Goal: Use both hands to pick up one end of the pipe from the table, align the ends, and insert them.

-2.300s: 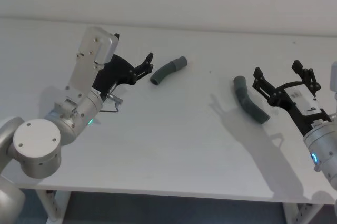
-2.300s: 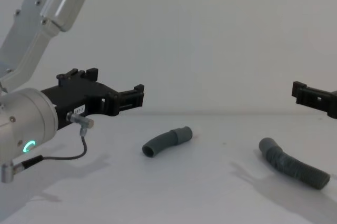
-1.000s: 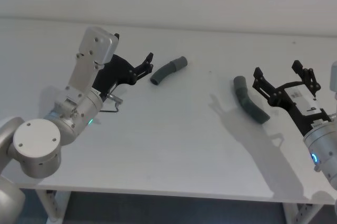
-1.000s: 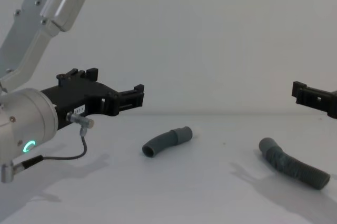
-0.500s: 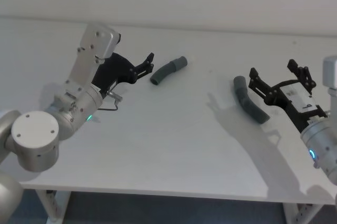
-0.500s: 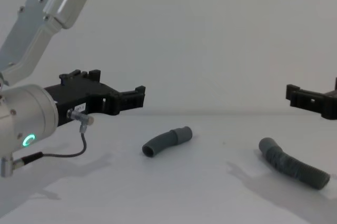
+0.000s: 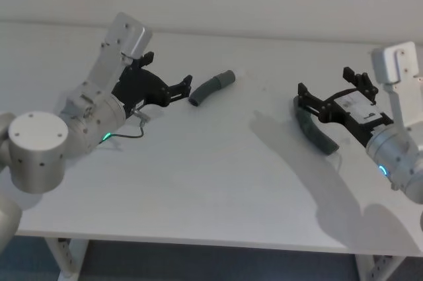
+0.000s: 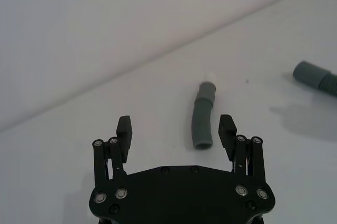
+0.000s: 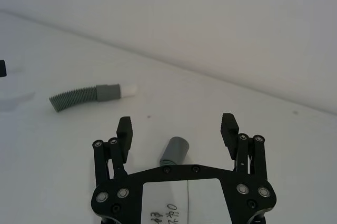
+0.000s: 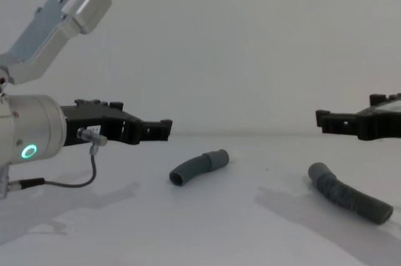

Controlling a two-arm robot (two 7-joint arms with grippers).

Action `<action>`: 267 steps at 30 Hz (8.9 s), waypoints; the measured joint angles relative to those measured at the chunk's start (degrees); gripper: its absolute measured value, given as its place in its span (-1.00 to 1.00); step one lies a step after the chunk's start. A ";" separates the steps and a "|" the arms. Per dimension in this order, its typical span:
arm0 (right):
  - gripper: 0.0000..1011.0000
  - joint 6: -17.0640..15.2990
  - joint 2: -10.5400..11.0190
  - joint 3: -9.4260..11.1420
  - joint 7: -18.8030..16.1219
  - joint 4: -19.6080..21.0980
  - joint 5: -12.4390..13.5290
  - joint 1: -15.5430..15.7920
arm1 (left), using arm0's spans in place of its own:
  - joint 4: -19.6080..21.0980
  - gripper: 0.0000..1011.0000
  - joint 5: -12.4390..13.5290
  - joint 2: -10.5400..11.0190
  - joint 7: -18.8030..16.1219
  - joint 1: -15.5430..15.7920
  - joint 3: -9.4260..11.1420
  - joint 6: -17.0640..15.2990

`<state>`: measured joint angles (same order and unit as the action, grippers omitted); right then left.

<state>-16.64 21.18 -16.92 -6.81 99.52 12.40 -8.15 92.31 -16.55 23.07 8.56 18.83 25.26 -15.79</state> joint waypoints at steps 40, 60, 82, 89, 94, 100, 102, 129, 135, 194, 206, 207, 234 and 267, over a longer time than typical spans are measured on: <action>0.98 -14.86 -3.06 0.20 -4.90 -8.24 1.63 -7.92 | -27.68 0.98 1.60 -4.68 21.48 23.14 9.23 -5.64; 0.98 -17.25 -1.30 0.21 -6.76 -7.06 0.43 -6.94 | -51.49 0.98 3.73 -13.95 27.97 33.41 11.91 6.04; 0.98 -20.31 -0.46 0.03 -10.01 -6.86 0.49 -6.97 | -60.01 0.98 5.45 -17.19 30.59 36.76 12.61 9.90; 0.98 -20.46 -0.77 -0.04 -10.52 -7.42 0.42 -7.25 | -60.50 0.98 5.62 -17.35 31.71 36.95 12.52 9.54; 0.98 -20.48 -0.97 -0.15 -10.85 -7.77 0.25 -7.44 | -60.53 0.98 5.63 -17.37 32.58 36.99 12.37 9.10; 0.98 -20.64 -1.21 -0.32 -11.30 -8.22 -0.08 -7.68 | -60.51 0.98 5.55 -17.44 34.14 37.05 12.08 8.27; 0.98 -20.71 -1.28 -0.39 -11.37 -8.36 -0.16 -7.75 | -60.50 0.98 5.54 -17.47 34.43 37.06 12.04 8.10; 0.81 -21.43 -2.22 -0.63 -12.23 -9.98 -1.29 -8.14 | -58.70 0.77 5.90 -16.88 35.67 36.05 11.03 5.84; 0.48 -21.44 -2.30 -0.59 -12.28 -10.07 -1.32 -8.18 | -58.54 0.44 5.95 -16.81 35.70 35.94 10.95 5.70; -0.48 -2.01 3.75 -2.15 -13.89 -7.24 -8.73 -5.53 | -41.21 -0.32 15.11 -7.93 39.96 36.42 18.99 13.33; -0.48 9.42 7.75 -2.72 -14.09 -6.67 -13.73 -4.64 | -32.31 -0.32 21.34 -3.12 40.29 37.41 23.04 15.82; -0.48 10.88 8.24 -2.76 -14.07 -6.65 -14.43 -4.55 | -31.19 -0.32 22.42 -2.51 40.32 37.58 23.52 16.26; -0.48 16.14 12.17 -6.10 -19.11 -7.34 -22.50 -6.47 | -32.13 -0.32 25.60 -3.40 38.29 38.41 24.29 23.83; -0.48 22.62 20.58 -8.19 -24.85 -5.73 -28.02 -10.79 | -26.20 -0.32 25.73 0.08 43.17 38.19 27.60 28.82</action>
<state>5.98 41.76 -25.12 -31.66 93.79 -15.62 -18.95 66.10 9.19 23.15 51.72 57.02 52.86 13.03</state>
